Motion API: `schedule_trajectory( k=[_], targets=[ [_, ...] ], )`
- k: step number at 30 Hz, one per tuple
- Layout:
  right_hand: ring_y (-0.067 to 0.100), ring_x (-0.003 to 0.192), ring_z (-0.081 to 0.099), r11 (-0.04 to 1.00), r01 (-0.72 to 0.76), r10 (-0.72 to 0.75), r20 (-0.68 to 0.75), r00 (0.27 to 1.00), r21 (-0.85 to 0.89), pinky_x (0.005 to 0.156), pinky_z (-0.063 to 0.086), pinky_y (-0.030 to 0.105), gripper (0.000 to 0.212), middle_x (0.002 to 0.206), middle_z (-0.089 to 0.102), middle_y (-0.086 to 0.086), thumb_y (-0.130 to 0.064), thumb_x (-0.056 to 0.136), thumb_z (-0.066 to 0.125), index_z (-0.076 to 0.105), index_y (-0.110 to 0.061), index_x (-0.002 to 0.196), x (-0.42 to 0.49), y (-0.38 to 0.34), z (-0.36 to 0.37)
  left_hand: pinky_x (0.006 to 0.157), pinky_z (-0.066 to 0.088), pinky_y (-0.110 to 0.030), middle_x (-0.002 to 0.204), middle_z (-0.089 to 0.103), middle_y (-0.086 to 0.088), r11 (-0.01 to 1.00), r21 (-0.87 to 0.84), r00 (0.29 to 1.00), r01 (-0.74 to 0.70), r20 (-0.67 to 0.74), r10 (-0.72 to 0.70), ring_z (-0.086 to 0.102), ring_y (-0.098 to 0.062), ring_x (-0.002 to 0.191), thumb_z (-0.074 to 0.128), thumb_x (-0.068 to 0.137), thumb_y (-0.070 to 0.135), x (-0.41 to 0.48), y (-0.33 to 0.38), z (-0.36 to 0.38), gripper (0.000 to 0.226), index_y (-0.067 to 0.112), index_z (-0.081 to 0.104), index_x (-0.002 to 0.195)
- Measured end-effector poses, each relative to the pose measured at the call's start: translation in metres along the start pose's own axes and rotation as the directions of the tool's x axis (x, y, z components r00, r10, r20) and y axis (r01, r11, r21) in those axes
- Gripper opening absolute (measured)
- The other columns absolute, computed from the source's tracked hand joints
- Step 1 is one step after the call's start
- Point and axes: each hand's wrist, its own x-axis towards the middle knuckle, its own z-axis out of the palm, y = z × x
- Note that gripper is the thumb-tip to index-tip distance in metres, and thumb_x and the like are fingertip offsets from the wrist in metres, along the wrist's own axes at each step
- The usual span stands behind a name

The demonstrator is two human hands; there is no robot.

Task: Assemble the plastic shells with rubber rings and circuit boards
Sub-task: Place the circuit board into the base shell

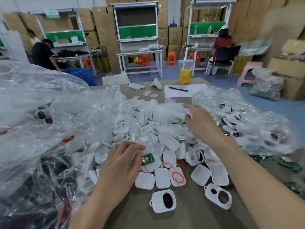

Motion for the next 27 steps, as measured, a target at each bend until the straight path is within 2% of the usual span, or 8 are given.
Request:
schedule_trajectory(
  k=[4,7,11,15,19,22,24,27],
  targets=[
    [0.032,0.136,0.040,0.991,0.034,-0.007,0.209,0.978,-0.127,0.107,0.039,0.041,0.053,0.157,0.034,0.008,-0.020,0.104,0.042,0.029,-0.021,0.155,0.048,-0.013,0.014,0.087,0.044,-0.025,0.109,0.054,0.026,1.000,0.024,0.998,-0.009,-0.062,0.010,0.045,-0.001,0.110,0.044,0.101,0.037,0.011,-0.006,0.004,0.028,0.030,0.066,0.116],
    [0.032,0.133,0.046,0.962,0.035,0.060,0.335,0.940,-0.270,0.104,0.042,0.037,0.043,0.150,0.046,0.011,-0.021,0.104,0.044,0.042,-0.016,0.147,0.062,-0.012,0.029,0.085,0.050,-0.033,0.107,0.058,0.018,0.999,0.029,0.995,-0.038,-0.090,0.041,0.047,-0.006,0.107,0.043,0.104,0.037,0.012,-0.010,0.005,0.028,0.025,0.067,0.114],
    [0.031,0.111,0.058,0.962,-0.016,0.075,0.204,0.976,-0.273,0.090,0.048,0.036,0.022,0.124,0.064,0.010,-0.027,0.098,0.056,0.062,-0.018,0.117,0.066,-0.012,0.025,0.084,0.052,-0.036,0.106,0.059,0.017,0.999,0.010,0.993,-0.048,-0.107,0.049,0.048,-0.009,0.105,0.038,0.099,0.039,0.014,-0.008,0.005,0.036,0.025,0.067,0.112],
    [0.029,0.095,0.062,0.967,-0.035,0.078,0.164,0.983,-0.253,0.074,0.045,0.033,0.028,0.106,0.067,0.009,-0.042,0.097,0.060,0.068,-0.016,0.099,0.063,-0.019,0.009,0.087,0.050,-0.035,0.105,0.061,0.014,0.998,0.009,0.990,-0.067,-0.120,0.067,0.048,-0.008,0.103,0.038,0.099,0.037,0.014,-0.008,0.004,0.036,0.023,0.068,0.112],
    [0.026,0.083,0.057,0.985,-0.035,0.052,0.094,0.994,-0.172,0.060,0.038,0.030,0.020,0.098,0.065,0.006,-0.031,0.098,0.060,0.075,-0.016,0.099,0.053,-0.021,-0.007,0.090,0.048,-0.035,0.106,0.061,0.013,0.998,-0.009,0.990,-0.062,-0.128,0.060,0.051,-0.010,0.104,0.037,0.099,0.037,0.013,-0.008,0.002,0.038,0.022,0.068,0.113],
    [0.027,0.095,0.063,0.993,-0.033,0.045,0.102,0.994,-0.115,0.075,0.050,0.032,0.028,0.108,0.071,0.008,-0.010,0.097,0.055,0.070,-0.014,0.119,0.044,-0.015,-0.010,0.090,0.049,-0.037,0.105,0.062,0.013,0.998,-0.006,0.988,-0.069,-0.140,0.067,0.050,-0.010,0.103,0.037,0.099,0.037,0.012,-0.008,0.003,0.038,0.022,0.069,0.112],
    [0.027,0.100,0.063,0.997,-0.060,0.064,0.086,0.994,-0.049,0.078,0.051,0.033,0.035,0.109,0.071,0.009,-0.007,0.097,0.053,0.061,-0.010,0.131,0.040,-0.010,-0.010,0.089,0.050,-0.037,0.104,0.061,0.015,0.997,-0.020,0.987,-0.070,-0.148,0.066,0.050,-0.010,0.103,0.037,0.099,0.037,0.011,-0.008,0.003,0.038,0.021,0.069,0.112],
    [0.019,0.074,0.066,0.988,-0.096,0.095,0.018,0.995,0.119,0.055,0.047,0.018,0.011,0.094,0.074,0.006,-0.013,0.097,0.059,0.069,-0.012,0.100,0.037,-0.002,-0.010,0.087,0.052,-0.039,0.104,0.059,0.018,0.997,-0.044,0.985,-0.069,-0.160,0.061,0.049,-0.006,0.103,0.037,0.099,0.037,0.010,-0.008,0.003,0.037,0.022,0.068,0.111]
  ],
)
